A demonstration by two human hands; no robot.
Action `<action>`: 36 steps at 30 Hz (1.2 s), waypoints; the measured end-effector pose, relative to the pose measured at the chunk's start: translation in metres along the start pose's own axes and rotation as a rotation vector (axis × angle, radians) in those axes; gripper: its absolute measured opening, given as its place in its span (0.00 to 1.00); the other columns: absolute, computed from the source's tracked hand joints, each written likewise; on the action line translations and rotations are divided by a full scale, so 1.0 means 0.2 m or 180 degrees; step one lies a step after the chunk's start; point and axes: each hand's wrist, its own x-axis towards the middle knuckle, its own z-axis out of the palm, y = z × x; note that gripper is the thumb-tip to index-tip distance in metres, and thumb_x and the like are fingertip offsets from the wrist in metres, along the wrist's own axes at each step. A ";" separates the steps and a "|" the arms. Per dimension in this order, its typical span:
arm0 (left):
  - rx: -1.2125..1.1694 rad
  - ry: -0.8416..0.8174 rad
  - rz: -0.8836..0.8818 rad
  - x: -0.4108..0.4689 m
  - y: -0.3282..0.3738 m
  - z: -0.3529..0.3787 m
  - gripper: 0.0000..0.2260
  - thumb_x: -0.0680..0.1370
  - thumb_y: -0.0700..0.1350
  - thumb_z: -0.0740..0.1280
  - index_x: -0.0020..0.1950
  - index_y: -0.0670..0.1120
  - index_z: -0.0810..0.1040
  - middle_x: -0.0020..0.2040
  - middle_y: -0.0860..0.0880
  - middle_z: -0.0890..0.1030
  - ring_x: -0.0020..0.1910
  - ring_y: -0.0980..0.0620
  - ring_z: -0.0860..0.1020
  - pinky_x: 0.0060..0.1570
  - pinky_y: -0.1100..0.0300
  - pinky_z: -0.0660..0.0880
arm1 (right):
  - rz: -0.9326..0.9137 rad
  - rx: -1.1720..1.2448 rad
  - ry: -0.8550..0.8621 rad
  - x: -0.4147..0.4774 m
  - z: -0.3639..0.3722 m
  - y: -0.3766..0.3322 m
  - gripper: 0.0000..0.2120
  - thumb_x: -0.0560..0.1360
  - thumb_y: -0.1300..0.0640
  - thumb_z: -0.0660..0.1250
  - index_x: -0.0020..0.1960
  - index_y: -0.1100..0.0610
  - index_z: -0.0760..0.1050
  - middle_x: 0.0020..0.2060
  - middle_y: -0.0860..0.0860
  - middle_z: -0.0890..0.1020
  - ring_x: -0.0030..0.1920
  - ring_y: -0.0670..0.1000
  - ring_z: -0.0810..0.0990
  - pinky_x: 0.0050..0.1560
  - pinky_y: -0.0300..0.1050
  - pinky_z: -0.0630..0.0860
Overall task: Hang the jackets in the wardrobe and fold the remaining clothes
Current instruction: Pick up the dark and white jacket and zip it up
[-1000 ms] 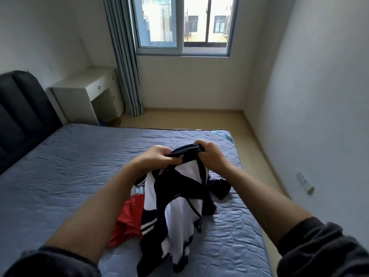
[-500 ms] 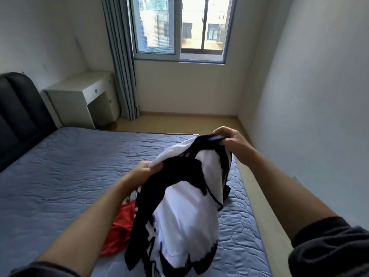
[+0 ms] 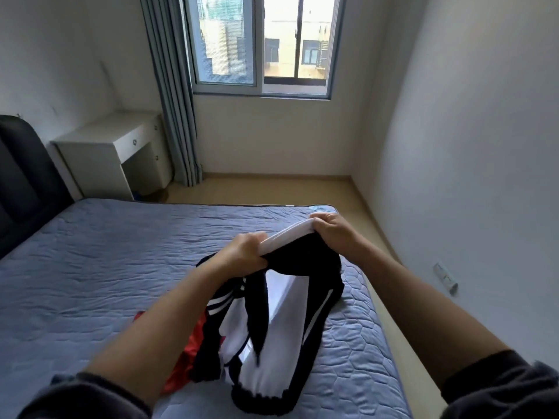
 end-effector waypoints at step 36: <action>0.1169 0.0275 -0.0006 0.05 0.07 -0.25 0.05 0.78 0.46 0.54 0.43 0.50 0.66 0.55 0.42 0.78 0.54 0.41 0.76 0.43 0.54 0.64 | -0.0009 -0.2676 -0.0067 -0.07 0.03 -0.06 0.12 0.77 0.45 0.54 0.57 0.51 0.62 0.56 0.59 0.79 0.53 0.61 0.77 0.49 0.51 0.66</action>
